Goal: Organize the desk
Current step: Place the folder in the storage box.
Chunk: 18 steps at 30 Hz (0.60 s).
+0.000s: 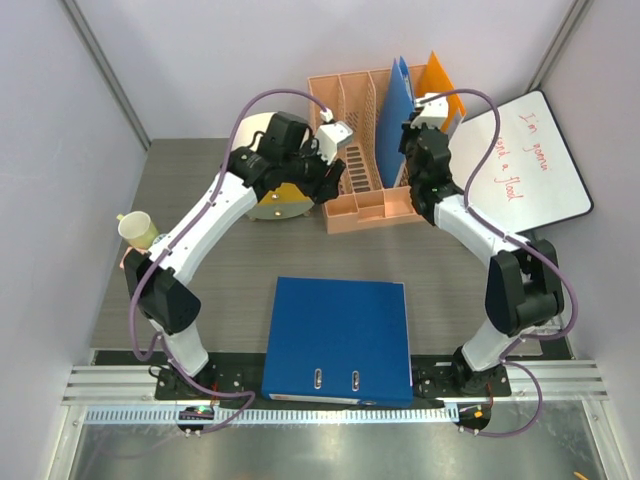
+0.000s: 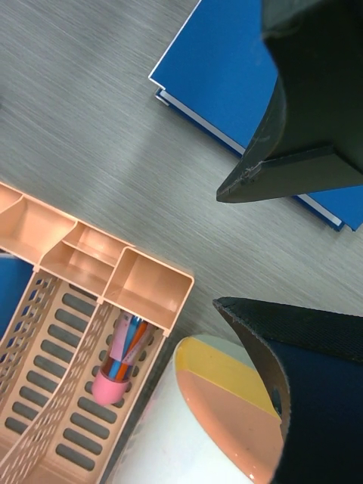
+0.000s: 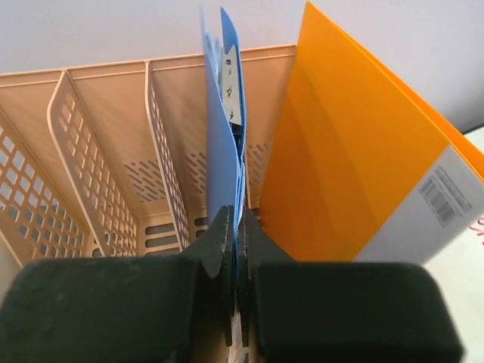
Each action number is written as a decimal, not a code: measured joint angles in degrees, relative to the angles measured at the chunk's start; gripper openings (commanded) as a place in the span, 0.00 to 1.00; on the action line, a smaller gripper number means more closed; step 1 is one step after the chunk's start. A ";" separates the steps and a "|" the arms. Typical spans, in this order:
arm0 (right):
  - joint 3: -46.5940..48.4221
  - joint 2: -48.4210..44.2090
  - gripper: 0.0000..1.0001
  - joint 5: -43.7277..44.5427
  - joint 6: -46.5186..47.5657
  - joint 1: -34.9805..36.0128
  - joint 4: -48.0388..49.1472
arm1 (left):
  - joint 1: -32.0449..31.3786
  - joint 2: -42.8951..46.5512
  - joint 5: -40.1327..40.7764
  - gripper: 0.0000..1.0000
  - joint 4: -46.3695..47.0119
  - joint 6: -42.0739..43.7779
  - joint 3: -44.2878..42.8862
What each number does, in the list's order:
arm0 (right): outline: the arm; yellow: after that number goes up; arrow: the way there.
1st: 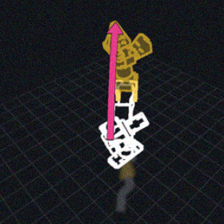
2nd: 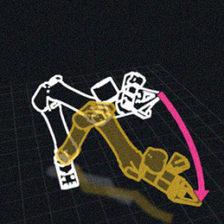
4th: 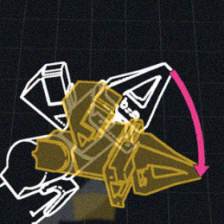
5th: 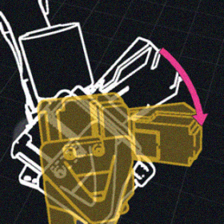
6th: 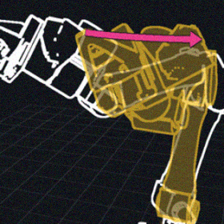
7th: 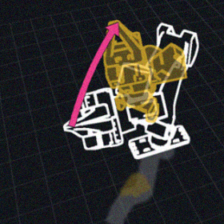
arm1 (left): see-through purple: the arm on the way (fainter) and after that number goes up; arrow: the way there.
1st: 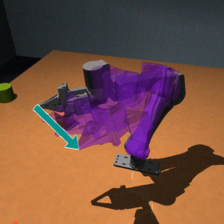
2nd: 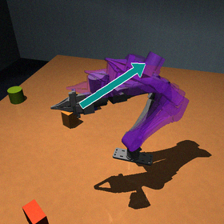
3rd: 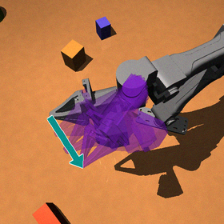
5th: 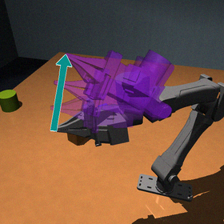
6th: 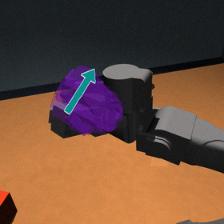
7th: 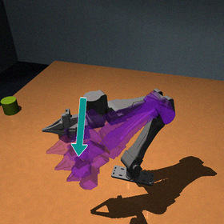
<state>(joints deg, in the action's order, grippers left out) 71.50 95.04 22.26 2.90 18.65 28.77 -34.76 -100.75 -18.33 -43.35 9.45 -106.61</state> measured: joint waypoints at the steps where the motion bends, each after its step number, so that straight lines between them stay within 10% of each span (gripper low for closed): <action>1: -1.36 -1.09 0.01 0.46 -0.26 0.00 0.22 | 0.02 0.09 0.13 0.54 0.13 0.00 0.02; 16: -14.38 -19.30 0.01 9.49 -1.27 7.23 -8.59 | 0.63 0.15 0.90 0.54 1.64 -0.48 0.07; 18: -15.39 -20.94 0.18 10.75 -1.27 7.91 -9.51 | 0.66 0.15 0.90 0.54 1.81 -0.55 0.07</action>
<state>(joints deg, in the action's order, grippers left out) 56.12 74.11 33.01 1.63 26.57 19.27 -34.11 -100.60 -17.43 -41.54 8.91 -106.54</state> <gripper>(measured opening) 0.040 0.543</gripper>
